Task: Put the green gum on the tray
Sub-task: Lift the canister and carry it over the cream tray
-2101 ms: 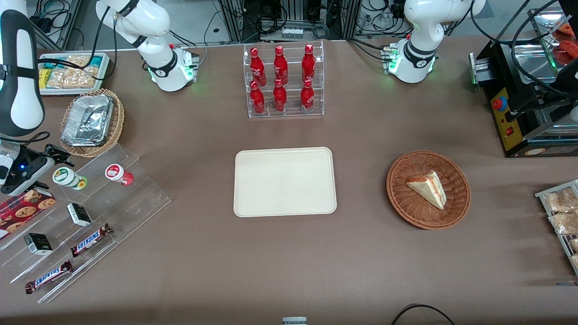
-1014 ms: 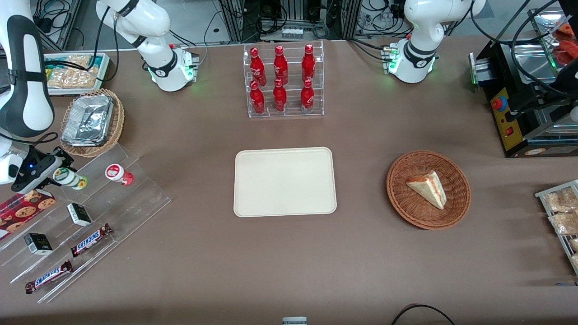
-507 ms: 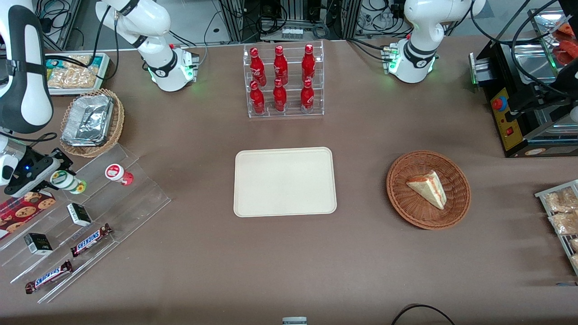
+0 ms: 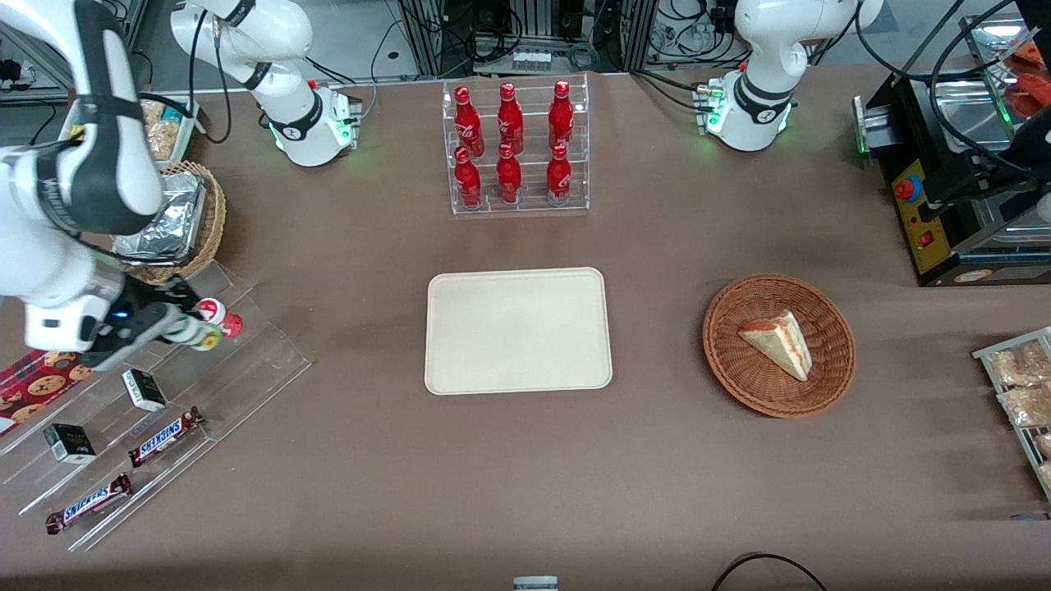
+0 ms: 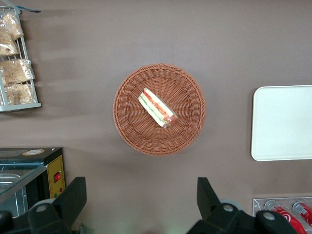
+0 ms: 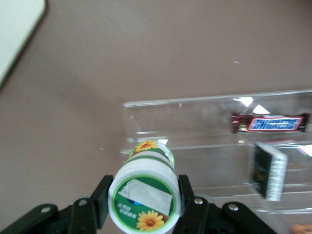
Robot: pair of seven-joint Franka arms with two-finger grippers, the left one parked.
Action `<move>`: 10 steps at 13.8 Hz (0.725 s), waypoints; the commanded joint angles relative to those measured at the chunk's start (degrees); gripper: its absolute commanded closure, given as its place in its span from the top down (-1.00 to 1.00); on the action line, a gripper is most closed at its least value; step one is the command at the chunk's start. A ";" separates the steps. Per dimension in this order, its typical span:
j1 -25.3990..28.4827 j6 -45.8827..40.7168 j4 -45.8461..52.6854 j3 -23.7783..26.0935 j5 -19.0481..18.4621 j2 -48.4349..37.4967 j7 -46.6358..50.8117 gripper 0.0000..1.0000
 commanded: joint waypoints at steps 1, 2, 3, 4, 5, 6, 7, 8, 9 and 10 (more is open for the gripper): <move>6.25 -1.97 1.18 -0.40 -0.81 0.62 11.98 -1.00; 9.06 -1.88 1.18 -0.40 -0.81 0.88 16.54 -1.00; 11.79 -1.71 1.35 -0.40 -0.73 1.66 21.46 -1.00; 14.42 -1.44 2.05 -0.40 -0.73 2.80 26.12 -1.00; 16.54 -1.35 3.01 -0.40 -0.73 4.29 29.99 -1.00; 19.26 -1.26 4.59 -0.40 -0.38 6.31 34.21 -1.00; 21.20 -1.18 5.91 -0.40 0.06 7.90 37.73 -1.00; 23.31 -1.18 7.58 -0.40 0.07 9.74 42.47 -1.00; 25.59 -1.09 9.59 -0.40 0.15 11.76 46.69 -1.00; 27.44 -0.31 11.44 -0.40 0.24 13.95 49.60 -1.00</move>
